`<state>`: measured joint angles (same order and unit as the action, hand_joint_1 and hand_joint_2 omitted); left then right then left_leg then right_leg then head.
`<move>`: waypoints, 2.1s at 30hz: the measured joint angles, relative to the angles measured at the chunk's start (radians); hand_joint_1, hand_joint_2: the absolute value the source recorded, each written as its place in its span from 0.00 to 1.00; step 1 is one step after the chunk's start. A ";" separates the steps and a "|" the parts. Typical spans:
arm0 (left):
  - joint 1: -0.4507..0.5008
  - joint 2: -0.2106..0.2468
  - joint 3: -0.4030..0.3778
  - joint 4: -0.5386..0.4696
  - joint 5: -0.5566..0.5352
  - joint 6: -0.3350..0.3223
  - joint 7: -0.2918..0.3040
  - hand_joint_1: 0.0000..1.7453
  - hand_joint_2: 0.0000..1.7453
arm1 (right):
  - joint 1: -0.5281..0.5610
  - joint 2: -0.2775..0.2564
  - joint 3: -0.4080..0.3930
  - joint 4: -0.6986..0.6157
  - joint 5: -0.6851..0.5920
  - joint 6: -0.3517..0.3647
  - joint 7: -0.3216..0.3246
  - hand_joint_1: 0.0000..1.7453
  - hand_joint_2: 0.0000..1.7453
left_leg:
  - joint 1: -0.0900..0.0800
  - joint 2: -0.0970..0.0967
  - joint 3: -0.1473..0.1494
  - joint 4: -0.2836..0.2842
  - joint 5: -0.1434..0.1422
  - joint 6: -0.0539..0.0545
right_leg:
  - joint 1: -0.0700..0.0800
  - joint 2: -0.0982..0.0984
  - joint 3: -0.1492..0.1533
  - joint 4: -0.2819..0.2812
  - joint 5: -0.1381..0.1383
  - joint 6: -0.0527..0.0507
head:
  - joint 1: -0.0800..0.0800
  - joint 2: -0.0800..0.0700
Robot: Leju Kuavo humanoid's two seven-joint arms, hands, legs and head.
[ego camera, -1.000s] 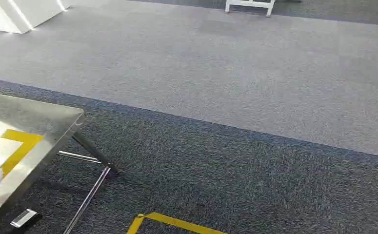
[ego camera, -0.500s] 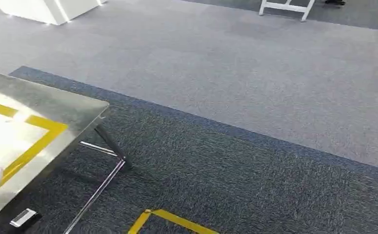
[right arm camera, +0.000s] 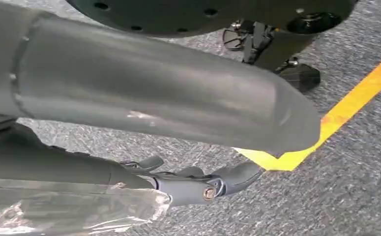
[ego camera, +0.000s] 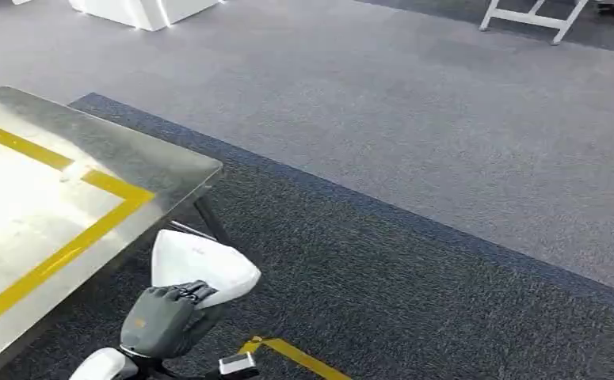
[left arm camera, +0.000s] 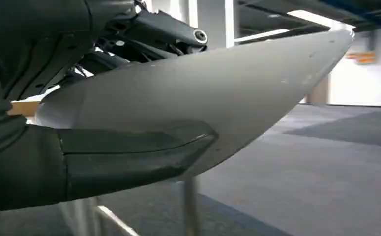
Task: Take the parts from the cabinet and place them on the table.
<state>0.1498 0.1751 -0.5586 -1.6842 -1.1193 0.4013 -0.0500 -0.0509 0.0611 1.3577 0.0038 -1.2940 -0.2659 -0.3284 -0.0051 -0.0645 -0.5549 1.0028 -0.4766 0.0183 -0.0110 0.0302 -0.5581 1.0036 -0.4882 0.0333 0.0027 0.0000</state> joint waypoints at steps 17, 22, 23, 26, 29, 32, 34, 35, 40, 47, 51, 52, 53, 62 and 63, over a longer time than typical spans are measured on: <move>-0.107 0.000 -0.098 0.082 -0.015 -0.012 -0.048 1.00 1.00 | -0.006 0.011 0.016 0.000 0.000 0.006 -0.001 0.00 0.00 | -0.006 0.080 -0.013 -0.003 0.008 0.013 | 0.009 -0.108 0.023 -0.010 -0.014 0.002 | -0.010 0.000; -0.108 -0.005 -0.099 0.081 -0.115 0.005 0.009 1.00 1.00 | -0.004 0.011 0.021 0.000 0.000 0.004 0.002 0.00 0.00 | 0.001 0.055 -0.011 -0.009 0.014 0.024 | 0.000 -0.036 -0.127 0.279 -0.148 0.023 | 0.000 0.000; -0.110 -0.003 -0.099 0.076 -0.155 0.010 0.027 1.00 1.00 | -0.002 0.011 0.025 0.000 0.000 0.004 0.001 0.00 0.00 | 0.001 0.048 -0.011 -0.009 0.014 0.024 | 0.000 -0.036 -0.147 0.308 -0.144 0.023 | 0.000 0.000; -0.140 0.005 -0.099 0.045 -0.237 0.034 0.061 1.00 1.00 | -0.003 0.011 0.032 0.000 0.000 0.005 0.001 0.00 0.00 | 0.002 0.023 -0.007 -0.008 0.013 0.022 | -0.001 -0.030 -0.082 0.151 -0.031 0.020 | 0.000 0.000; -0.209 0.024 -0.092 0.004 -0.317 0.054 0.089 1.00 1.00 | -0.009 0.011 0.045 0.000 0.000 0.008 0.002 0.00 0.00 | -0.003 -0.003 -0.017 0.001 0.011 0.006 | -0.007 0.008 -0.005 0.000 0.000 0.008 | -0.003 0.000; -0.271 0.050 -0.083 -0.034 -0.344 0.052 0.094 1.00 1.00 | -0.011 0.011 0.057 -0.006 0.000 0.008 0.014 0.00 0.00 | 0.001 -0.017 -0.021 0.001 0.017 -0.010 | -0.005 -0.006 -0.007 0.001 0.004 -0.008 | -0.002 0.000; -0.299 0.061 -0.078 -0.055 -0.348 0.051 0.094 1.00 1.00 | -0.014 0.010 0.065 -0.012 0.000 0.006 0.017 0.00 0.00 | 0.000 0.024 -0.035 0.039 -0.018 -0.022 | -0.009 -0.018 -0.003 -0.003 0.007 -0.021 | -0.010 0.000; -0.311 0.065 -0.077 -0.060 -0.349 0.050 0.094 1.00 1.00 | -0.014 0.009 0.067 -0.012 0.000 0.006 0.017 0.00 0.00 | 0.003 0.039 -0.065 0.101 -0.055 -0.028 | -0.008 -0.025 -0.003 -0.003 0.006 -0.026 | -0.013 0.000; -0.329 0.073 -0.085 -0.072 -0.309 0.027 0.103 1.00 1.00 | -0.012 0.009 0.076 -0.018 0.000 0.005 0.021 0.00 0.00 | 0.008 0.054 -0.140 0.254 -0.074 -0.031 | -0.002 -0.057 0.000 -0.003 0.001 -0.031 | -0.013 0.000; -0.342 0.074 -0.100 -0.086 -0.272 -0.012 0.120 1.00 1.00 | -0.015 0.009 0.079 -0.028 0.000 0.004 0.021 0.00 0.00 | -0.010 0.086 -0.025 0.004 0.011 0.005 | 0.009 -0.097 0.006 -0.003 -0.007 -0.007 | -0.011 0.000; -0.340 0.074 -0.103 -0.086 -0.268 -0.014 0.125 1.00 1.00 | -0.015 0.007 0.080 -0.028 0.000 0.003 0.021 0.00 0.00 | 0.004 0.065 -0.016 -0.012 0.020 0.020 | 0.003 -0.042 -0.072 0.161 -0.104 0.011 | -0.003 0.000; -0.338 0.074 -0.104 -0.086 -0.266 -0.015 0.125 1.00 1.00 | -0.012 0.007 0.080 -0.029 0.000 0.003 0.021 0.00 0.00 | 0.003 0.058 -0.017 -0.012 0.020 0.021 | 0.001 -0.037 -0.115 0.245 -0.137 0.015 | -0.003 0.000; -0.337 0.076 -0.105 -0.086 -0.266 -0.015 0.125 1.00 1.00 | -0.011 0.007 0.081 -0.029 0.000 0.003 0.021 0.00 0.00 | 0.003 0.052 -0.017 -0.012 0.019 0.022 | 0.000 -0.036 -0.142 0.294 -0.147 0.018 | -0.003 0.000; -0.295 0.095 -0.092 -0.082 -0.263 -0.017 0.138 1.00 1.00 | -0.010 0.002 0.082 -0.029 0.000 0.003 0.021 0.00 0.00 | 0.007 -0.002 -0.021 -0.002 0.016 -0.015 | -0.007 0.005 -0.012 0.008 -0.002 0.001 | -0.003 0.000; -0.289 0.100 -0.090 -0.082 -0.263 -0.017 0.140 1.00 1.00 | -0.011 0.003 0.082 -0.029 0.000 0.003 0.021 0.00 0.00 | 0.007 -0.005 -0.022 0.000 0.010 -0.021 | -0.013 -0.002 -0.008 0.003 0.001 -0.007 | -0.002 0.000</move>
<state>-0.1396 0.2751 -0.6481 -1.7659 -1.3821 0.3841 0.0897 -0.0618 0.0641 1.4393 -0.0252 -1.2940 -0.2625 -0.3078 0.0016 -0.0693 -0.5772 1.0030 -0.4662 -0.0026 -0.0239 0.0286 -0.5665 1.0062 -0.4873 0.0262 0.0008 0.0000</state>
